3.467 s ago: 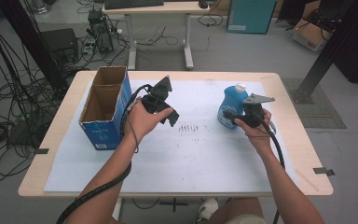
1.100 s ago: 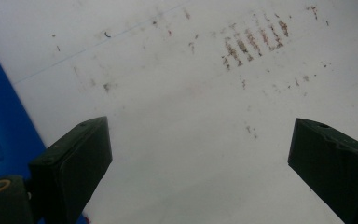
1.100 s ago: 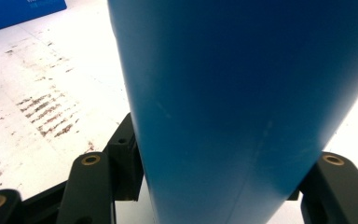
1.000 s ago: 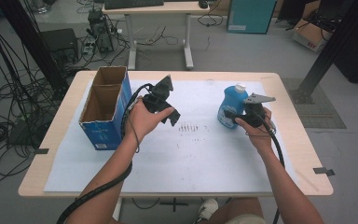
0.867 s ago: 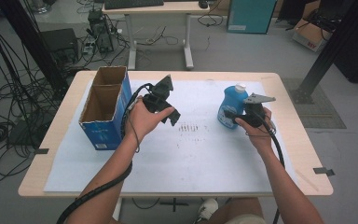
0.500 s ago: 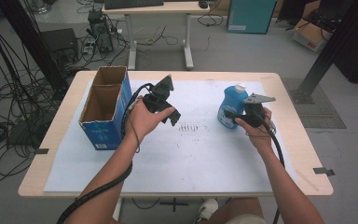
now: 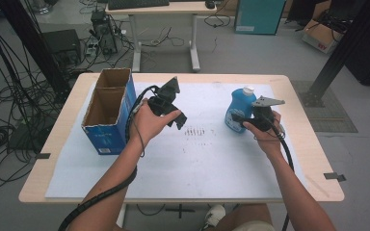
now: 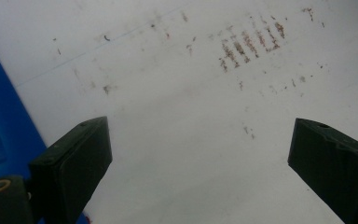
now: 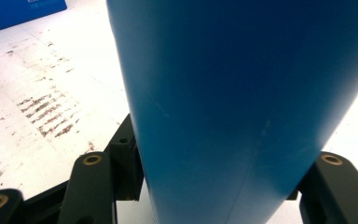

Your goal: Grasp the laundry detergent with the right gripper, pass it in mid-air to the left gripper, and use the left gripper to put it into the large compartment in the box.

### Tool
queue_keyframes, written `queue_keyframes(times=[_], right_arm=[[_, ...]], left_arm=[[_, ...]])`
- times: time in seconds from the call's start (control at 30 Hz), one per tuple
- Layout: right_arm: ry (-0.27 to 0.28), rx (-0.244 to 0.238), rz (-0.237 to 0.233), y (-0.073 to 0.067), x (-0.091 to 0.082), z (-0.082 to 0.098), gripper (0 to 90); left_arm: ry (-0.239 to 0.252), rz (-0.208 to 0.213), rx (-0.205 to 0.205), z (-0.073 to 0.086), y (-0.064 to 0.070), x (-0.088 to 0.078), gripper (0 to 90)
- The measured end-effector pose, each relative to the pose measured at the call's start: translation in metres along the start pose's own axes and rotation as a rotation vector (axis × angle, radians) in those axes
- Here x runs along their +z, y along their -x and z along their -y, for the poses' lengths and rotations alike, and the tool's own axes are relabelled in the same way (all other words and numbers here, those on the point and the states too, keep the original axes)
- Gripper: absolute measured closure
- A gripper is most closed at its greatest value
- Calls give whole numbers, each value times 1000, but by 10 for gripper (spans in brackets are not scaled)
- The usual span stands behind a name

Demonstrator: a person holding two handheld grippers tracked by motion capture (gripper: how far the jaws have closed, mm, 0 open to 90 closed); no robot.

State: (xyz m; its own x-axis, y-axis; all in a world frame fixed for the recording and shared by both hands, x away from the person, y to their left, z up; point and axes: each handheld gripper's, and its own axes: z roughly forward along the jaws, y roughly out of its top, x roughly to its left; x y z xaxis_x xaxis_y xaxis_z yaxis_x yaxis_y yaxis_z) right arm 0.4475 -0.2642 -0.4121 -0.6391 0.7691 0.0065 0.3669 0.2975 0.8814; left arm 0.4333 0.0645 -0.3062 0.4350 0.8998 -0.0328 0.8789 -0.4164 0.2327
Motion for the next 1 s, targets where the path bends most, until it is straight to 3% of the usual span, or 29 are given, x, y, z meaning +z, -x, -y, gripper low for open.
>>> queue_keyframes(times=[0.7,1.0], right_arm=[[-4,2,-2,0,0,0,423],[-20,14,-2,0,0,-3,425]], left_arm=[[3,2,13,-3,4,-7,65],[13,5,36,-6,3,-20,65]])
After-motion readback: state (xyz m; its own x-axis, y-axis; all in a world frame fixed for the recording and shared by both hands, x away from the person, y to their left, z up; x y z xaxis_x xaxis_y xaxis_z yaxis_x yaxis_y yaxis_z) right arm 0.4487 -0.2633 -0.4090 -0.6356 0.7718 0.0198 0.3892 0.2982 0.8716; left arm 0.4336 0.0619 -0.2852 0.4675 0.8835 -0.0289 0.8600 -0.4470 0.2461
